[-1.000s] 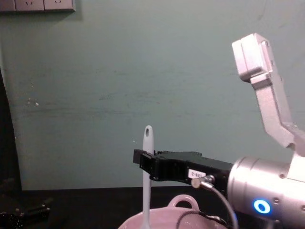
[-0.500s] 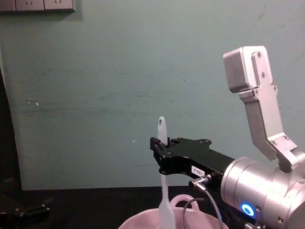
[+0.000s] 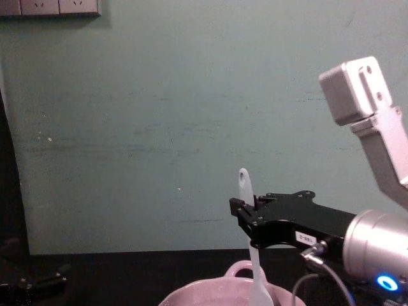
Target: Use the one hand to pick up the spoon and stir the clear water in the bowl.
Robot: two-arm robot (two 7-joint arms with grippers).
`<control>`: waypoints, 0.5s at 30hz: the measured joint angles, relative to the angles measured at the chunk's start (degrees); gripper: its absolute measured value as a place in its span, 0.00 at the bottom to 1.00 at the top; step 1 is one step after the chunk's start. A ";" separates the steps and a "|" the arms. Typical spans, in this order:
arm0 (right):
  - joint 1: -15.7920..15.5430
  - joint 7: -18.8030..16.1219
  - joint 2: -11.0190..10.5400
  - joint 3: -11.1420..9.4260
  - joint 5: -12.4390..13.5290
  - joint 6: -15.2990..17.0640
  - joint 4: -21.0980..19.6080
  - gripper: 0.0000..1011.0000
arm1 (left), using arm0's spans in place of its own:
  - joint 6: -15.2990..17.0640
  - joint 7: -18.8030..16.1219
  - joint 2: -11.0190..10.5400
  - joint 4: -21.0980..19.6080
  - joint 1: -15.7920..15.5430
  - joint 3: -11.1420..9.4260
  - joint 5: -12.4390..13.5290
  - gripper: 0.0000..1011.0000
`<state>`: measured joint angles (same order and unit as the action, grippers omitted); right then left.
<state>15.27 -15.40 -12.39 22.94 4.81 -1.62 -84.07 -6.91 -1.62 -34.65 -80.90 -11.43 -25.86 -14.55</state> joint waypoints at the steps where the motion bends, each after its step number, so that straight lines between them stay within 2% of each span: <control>1: -0.25 -0.62 -0.30 -0.16 0.33 0.75 -0.66 0.13 | 0.00 0.00 0.00 0.00 0.00 0.00 0.00 1.00; 3: -1.28 -3.29 -1.29 -0.91 2.75 4.38 -3.39 0.13 | 0.00 0.00 0.00 0.00 0.00 0.00 0.00 1.00; 5: -1.51 -3.92 -1.45 -1.05 3.50 5.37 -3.97 0.13 | 0.00 0.00 0.00 0.00 0.00 0.00 0.01 1.00; 7: -2.37 -6.49 -2.08 -1.64 7.16 9.77 -6.53 0.13 | 0.00 0.00 0.00 0.00 0.00 0.00 0.00 1.00; 11: -3.07 -8.68 -2.49 -1.86 11.21 14.29 -8.83 0.13 | 0.00 0.00 0.00 0.00 0.00 0.00 0.01 1.00; 15: -3.30 -9.33 -2.34 -1.41 13.16 15.56 -9.47 0.13 | 0.00 0.00 0.00 0.00 0.00 0.00 0.00 1.00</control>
<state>11.98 -24.73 -14.73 21.52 17.98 13.94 -93.54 -6.91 -1.62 -34.65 -80.90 -11.43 -25.86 -14.55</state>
